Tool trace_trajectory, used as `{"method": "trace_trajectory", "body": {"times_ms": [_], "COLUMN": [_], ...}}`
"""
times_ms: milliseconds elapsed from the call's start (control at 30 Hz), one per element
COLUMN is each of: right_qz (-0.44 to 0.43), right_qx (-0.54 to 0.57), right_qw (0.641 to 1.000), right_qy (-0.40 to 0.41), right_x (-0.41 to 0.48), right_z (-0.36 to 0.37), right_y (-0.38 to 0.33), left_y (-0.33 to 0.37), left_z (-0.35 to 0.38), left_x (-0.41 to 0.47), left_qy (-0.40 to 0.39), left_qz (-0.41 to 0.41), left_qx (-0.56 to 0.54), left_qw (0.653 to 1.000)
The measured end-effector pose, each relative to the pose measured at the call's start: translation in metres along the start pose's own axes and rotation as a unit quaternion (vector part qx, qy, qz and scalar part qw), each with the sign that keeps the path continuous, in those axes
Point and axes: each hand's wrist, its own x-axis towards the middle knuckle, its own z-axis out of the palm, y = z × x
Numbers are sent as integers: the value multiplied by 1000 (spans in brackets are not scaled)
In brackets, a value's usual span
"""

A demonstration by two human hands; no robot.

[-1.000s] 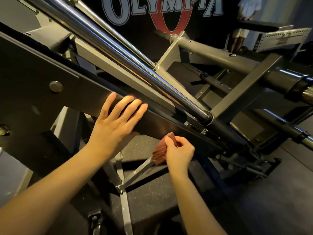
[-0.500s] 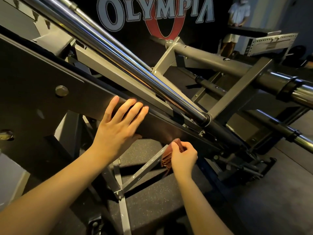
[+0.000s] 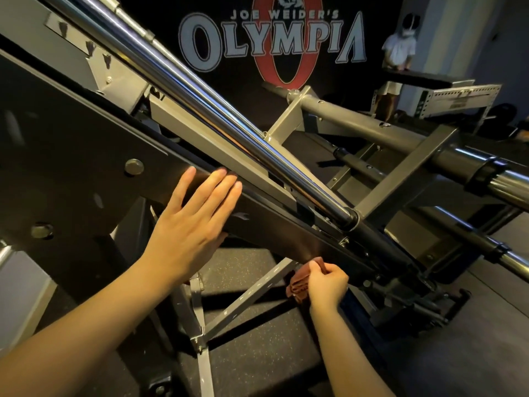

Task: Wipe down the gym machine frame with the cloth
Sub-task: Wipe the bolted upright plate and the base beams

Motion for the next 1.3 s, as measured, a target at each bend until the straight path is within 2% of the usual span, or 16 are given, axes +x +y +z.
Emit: {"method": "trace_trajectory", "body": {"times_ms": [100, 300, 367, 567, 633, 767, 933, 1000, 1133, 1300], "right_qz": [9, -132, -129, -49, -71, -153, -220, -222, -214, -241], "right_qx": [28, 23, 28, 71, 78, 87, 57, 46, 93, 94], "right_qw": [1000, 985, 982, 996, 994, 982, 966, 968, 971, 965], "right_qy": [5, -112, -134, 15, 3, -69, -128, -112, -46, -48], "right_x": [-9, -64, -60, -26, -36, -82, -93, -87, -73, -83], "right_z": [8, 40, 37, 17, 28, 53, 40, 33, 25, 44], "right_y": [-11, -37, -38, -23, -31, -52, -43, -42, -52, -58], "left_y": [-17, -30, -32, -38, -39, -41, -42, -42, -38, -38], "left_z": [-17, -24, -21, -14, -11, -8, -6, -7, -6, -5], "left_x": [-6, -6, -6, -7, -7, -8, -8, -8, -8, -8], "left_qy": [13, 10, 18, 50, 65, 74, 74, 74, 76, 85], "left_qz": [-33, -33, -27, -8, -6, -3, -2, -4, -12, -14], "left_qx": [15, 30, 32, 32, 29, 26, 22, 22, 14, 11], "left_qw": [999, 999, 999, 998, 997, 997, 997, 997, 997, 996]}}
